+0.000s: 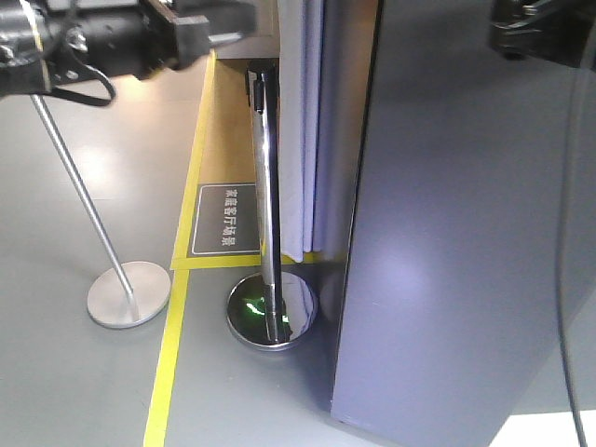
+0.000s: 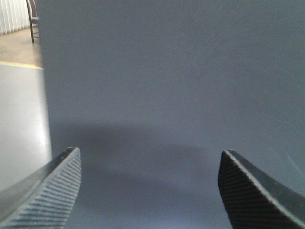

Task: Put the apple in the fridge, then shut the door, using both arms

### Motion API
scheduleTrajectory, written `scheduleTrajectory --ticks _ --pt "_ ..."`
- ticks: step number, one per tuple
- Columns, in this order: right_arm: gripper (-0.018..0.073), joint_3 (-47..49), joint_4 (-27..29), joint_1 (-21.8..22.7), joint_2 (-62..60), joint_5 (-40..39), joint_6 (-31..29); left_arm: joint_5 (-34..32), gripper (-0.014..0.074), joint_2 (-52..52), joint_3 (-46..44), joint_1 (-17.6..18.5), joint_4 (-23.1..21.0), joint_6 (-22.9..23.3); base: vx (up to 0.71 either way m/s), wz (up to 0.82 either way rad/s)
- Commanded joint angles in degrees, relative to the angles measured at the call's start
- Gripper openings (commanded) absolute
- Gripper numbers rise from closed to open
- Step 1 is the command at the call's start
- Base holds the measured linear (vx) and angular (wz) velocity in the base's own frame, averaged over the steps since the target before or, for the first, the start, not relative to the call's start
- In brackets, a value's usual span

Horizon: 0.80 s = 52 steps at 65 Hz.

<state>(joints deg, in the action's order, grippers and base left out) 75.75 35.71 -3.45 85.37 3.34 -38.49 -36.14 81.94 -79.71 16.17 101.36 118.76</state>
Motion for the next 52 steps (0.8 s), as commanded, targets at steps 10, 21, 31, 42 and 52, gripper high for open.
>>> scheduleTrajectory --ticks 10,21,31,42,52 --pt "0.058 8.1 0.1 0.7 4.5 -4.0 -0.4 2.6 -0.0008 -2.2 -1.9 -2.4 1.2 0.7 0.0 0.0" --pt "0.058 11.2 0.3 2.7 7.3 -3.9 -0.3 2.9 -0.0008 -2.2 -1.9 -3.6 1.2 0.7 0.0 0.0" --pt "0.0576 12.7 0.3 4.2 8.7 -3.9 -0.3 3.3 -0.0008 -2.2 -1.9 -3.7 1.2 0.7 0.0 0.0" --pt "0.0559 16.6 0.3 4.9 11.9 -1.7 -0.3 3.4 -0.0008 -2.2 -1.9 -3.7 1.2 0.7 0.0 0.0" --pt "0.0559 22.2 0.3 6.2 15.8 4.2 0.4 3.4 -0.0008 -2.2 -1.9 -3.7 1.2 0.7 0.0 0.0"
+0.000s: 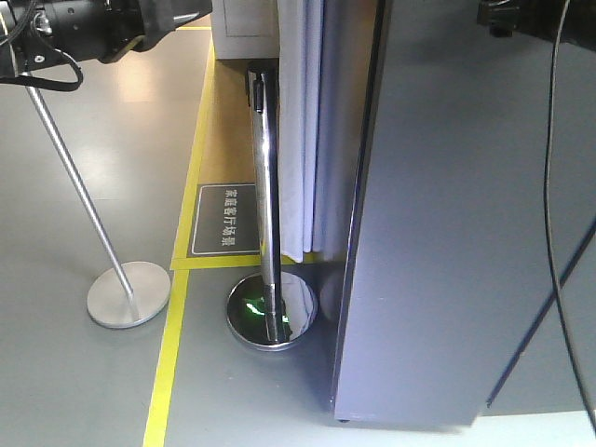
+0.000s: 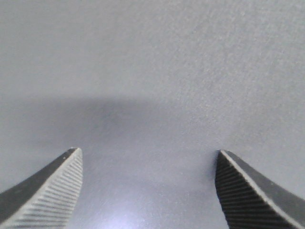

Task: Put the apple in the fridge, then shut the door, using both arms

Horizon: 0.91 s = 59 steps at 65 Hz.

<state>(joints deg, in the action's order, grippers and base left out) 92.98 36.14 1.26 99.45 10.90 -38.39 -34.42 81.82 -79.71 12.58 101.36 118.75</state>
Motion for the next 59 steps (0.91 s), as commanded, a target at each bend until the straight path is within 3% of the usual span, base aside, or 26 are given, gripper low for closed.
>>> scheduleTrajectory --ticks 1,16,26,35,49,59 --pt "0.0559 5.4 -0.2 1.7 2.0 -2.9 0.4 1.7 -0.0008 -2.1 -1.9 -0.1 1.2 0.7 0.0 0.0" --pt "0.0556 8.0 -0.9 1.7 2.8 -0.2 0.6 1.8 -0.0008 -2.1 -1.9 -0.1 1.2 0.7 0.0 0.0" --pt "0.0522 8.0 -0.8 1.6 -0.3 6.4 0.6 2.3 -0.0008 -2.1 -1.9 -0.1 1.2 0.5 0.0 0.0" --pt "0.0376 7.8 -0.4 1.6 -4.6 15.5 0.4 3.2 -0.0008 -2.1 -1.9 -0.1 1.2 0.4 0.0 0.0" --pt "-0.0006 7.8 0.1 0.9 -12.6 31.3 -3.3 2.5 -0.0008 -2.3 -1.9 -2.5 1.2 -2.3 0.0 0.0" --pt "-0.0008 7.8 5.4 -0.7 -18.5 37.1 -4.6 1.7 -0.0008 -2.5 -1.9 -6.9 1.2 -2.9 0.0 0.0"
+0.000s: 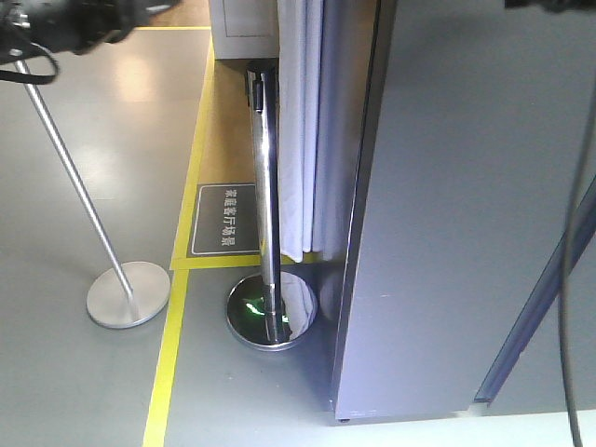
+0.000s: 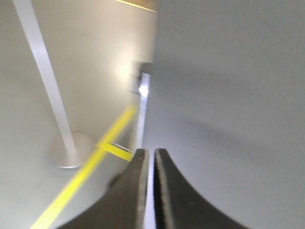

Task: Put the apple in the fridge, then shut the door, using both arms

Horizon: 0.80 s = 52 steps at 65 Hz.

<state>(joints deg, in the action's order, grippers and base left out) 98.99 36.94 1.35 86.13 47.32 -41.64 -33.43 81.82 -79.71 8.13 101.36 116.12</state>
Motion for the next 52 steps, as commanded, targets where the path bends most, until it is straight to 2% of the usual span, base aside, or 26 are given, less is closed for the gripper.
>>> scheduleTrajectory --ticks 1,16,22,26,31,41,52 --pt "-0.0007 1.7 5.2 -1.0 -5.9 1.4 -1.6 0.6 -0.0008 -2.6 -1.8 -3.0 1.2 -0.3 0.0 0.0" --pt "-0.0004 1.7 5.7 -3.7 -12.6 5.6 -1.5 1.0 -0.0008 -9.3 4.1 -10.6 1.2 0.1 0.0 0.0" --pt "-0.0004 1.1 5.8 -3.7 -15.0 7.0 -1.2 1.1 -0.0008 -13.5 8.8 -11.9 1.2 0.1 0.0 0.0" --pt "-0.0004 -2.3 6.1 -3.7 -17.4 4.9 -1.8 1.5 -0.0008 -17.1 13.2 -12.3 1.2 0.1 0.0 0.0" --pt "-0.0004 -10.2 6.2 -3.7 -22.0 0.6 -2.8 2.3 -0.0008 -21.3 18.6 -12.3 1.2 0.1 0.0 0.0" --pt "-0.0004 -33.4 7.5 -3.7 -34.5 -7.7 -7.4 2.6 -0.0008 -30.7 31.2 -12.3 1.2 0.1 0.0 0.0" --pt "-0.0004 -56.4 7.4 -3.7 -48.7 -13.6 -8.7 7.7 -0.0008 -41.2 47.1 -12.3 1.2 0.1 0.0 0.0"
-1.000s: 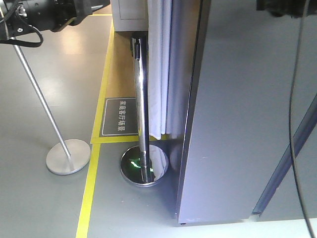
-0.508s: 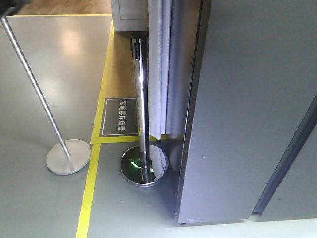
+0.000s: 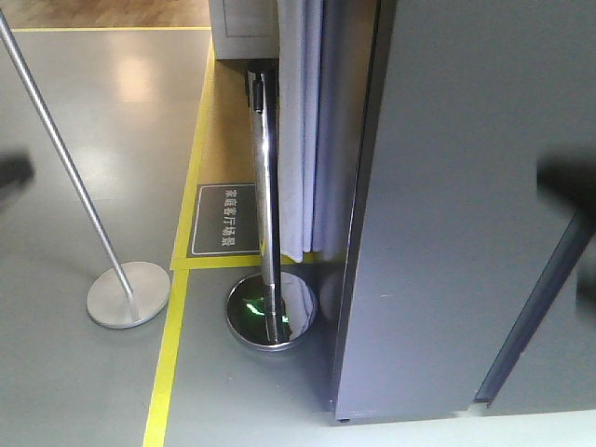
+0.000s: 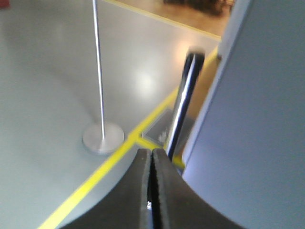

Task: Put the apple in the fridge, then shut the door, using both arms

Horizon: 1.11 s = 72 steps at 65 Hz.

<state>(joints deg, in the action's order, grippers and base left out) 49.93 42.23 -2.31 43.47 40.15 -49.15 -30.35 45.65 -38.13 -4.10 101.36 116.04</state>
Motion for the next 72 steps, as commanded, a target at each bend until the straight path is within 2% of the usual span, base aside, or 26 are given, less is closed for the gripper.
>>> scheduleTrajectory --ticks 1,10,20,42,72 --pt "-0.0004 -9.6 2.1 0.0 -7.7 -7.3 -1.2 5.3 -0.0008 -5.8 6.8 -0.1 1.2 0.2 0.0 0.0" --pt "-0.0003 -21.5 2.2 0.0 -16.1 -11.1 -1.8 10.4 -0.0008 -12.3 17.8 -0.1 1.1 0.2 0.0 0.0" --pt "-0.0003 -27.9 2.4 0.0 -21.6 -12.2 -1.7 9.3 -0.0008 -16.5 22.8 -0.1 1.0 0.3 0.0 0.0" --pt "-0.0003 -29.1 2.6 0.0 -23.4 -10.1 -1.7 4.5 -0.0008 -17.4 23.0 -0.1 0.6 0.3 0.0 0.0" --pt "-0.0003 -29.1 2.6 0.0 -23.4 -10.1 -1.7 3.4 -0.0008 -17.4 23.0 -0.1 0.8 0.2 0.0 0.0"
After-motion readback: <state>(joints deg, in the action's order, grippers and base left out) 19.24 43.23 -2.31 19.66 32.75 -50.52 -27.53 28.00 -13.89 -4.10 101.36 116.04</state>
